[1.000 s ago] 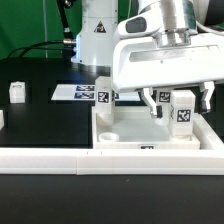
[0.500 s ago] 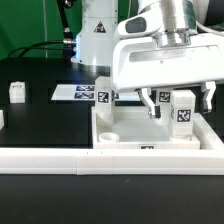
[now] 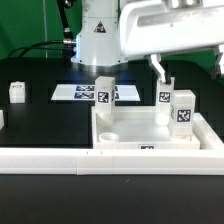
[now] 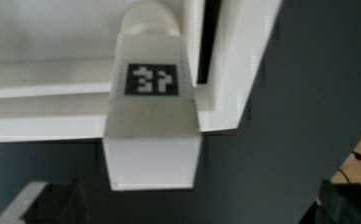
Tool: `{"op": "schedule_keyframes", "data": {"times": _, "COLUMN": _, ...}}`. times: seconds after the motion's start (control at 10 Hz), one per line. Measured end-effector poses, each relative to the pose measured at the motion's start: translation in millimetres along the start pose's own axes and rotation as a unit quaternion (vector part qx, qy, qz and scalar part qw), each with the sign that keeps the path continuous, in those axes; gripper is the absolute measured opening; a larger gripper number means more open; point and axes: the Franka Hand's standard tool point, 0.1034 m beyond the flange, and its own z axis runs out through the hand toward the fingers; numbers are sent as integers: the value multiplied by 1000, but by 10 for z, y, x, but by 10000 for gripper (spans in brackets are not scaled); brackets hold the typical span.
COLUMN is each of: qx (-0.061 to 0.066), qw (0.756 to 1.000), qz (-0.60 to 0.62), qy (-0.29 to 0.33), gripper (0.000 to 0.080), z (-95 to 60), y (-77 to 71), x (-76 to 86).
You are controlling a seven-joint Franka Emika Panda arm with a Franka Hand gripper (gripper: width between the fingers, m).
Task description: Assemble square table
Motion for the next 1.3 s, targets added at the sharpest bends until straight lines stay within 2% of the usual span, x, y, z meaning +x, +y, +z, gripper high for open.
{"op": "schedule_keyframes", "data": {"times": 0.1, "qx": -5, "qw": 1000, "qz": -1, "qy": -2, "gripper": 649, "z": -42, "y": 23, "x": 63}}
{"op": "schedule_keyframes", "data": {"times": 0.2, "qx": -3, "qw": 1000, "qz": -4, "qy": -25, "gripper": 649, "z": -15, "y": 74, "x": 8}}
{"op": "schedule_keyframes", "data": {"times": 0.3, "qx": 6, "qw": 998, "qz": 10, "qy": -62, "gripper": 649, "z": 15, "y": 69, "x": -78}}
{"op": "schedule_keyframes", "data": {"times": 0.6, "qx": 20, "qw": 987, "qz": 6, "qy": -160, "gripper": 649, "z": -15, "y": 20, "x": -103}}
{"op": "schedule_keyframes", "data": {"times": 0.7, "qx": 16, "qw": 987, "qz": 3, "qy": -162, "gripper": 649, "z": 16, "y": 56, "x": -69}}
{"op": "schedule_keyframes", "data": {"times": 0.8, "qx": -4, "qw": 985, "qz": -11, "qy": -171, "gripper": 649, "z": 110, "y": 165, "x": -50}}
{"op": "schedule_keyframes", "data": {"times": 0.9, "qx": -15, "qw": 985, "qz": -2, "qy": -173, "gripper": 649, "z": 188, "y": 219, "x": -13}}
{"op": "schedule_keyframes", "data": {"times": 1.0, "qx": -22, "qw": 985, "qz": 13, "qy": -173, "gripper": 649, "z": 258, "y": 205, "x": -42}}
{"op": "schedule_keyframes", "data": {"times": 1.3, "qx": -25, "qw": 983, "qz": 34, "qy": -180, "gripper": 649, "z": 412, "y": 160, "x": -106}}
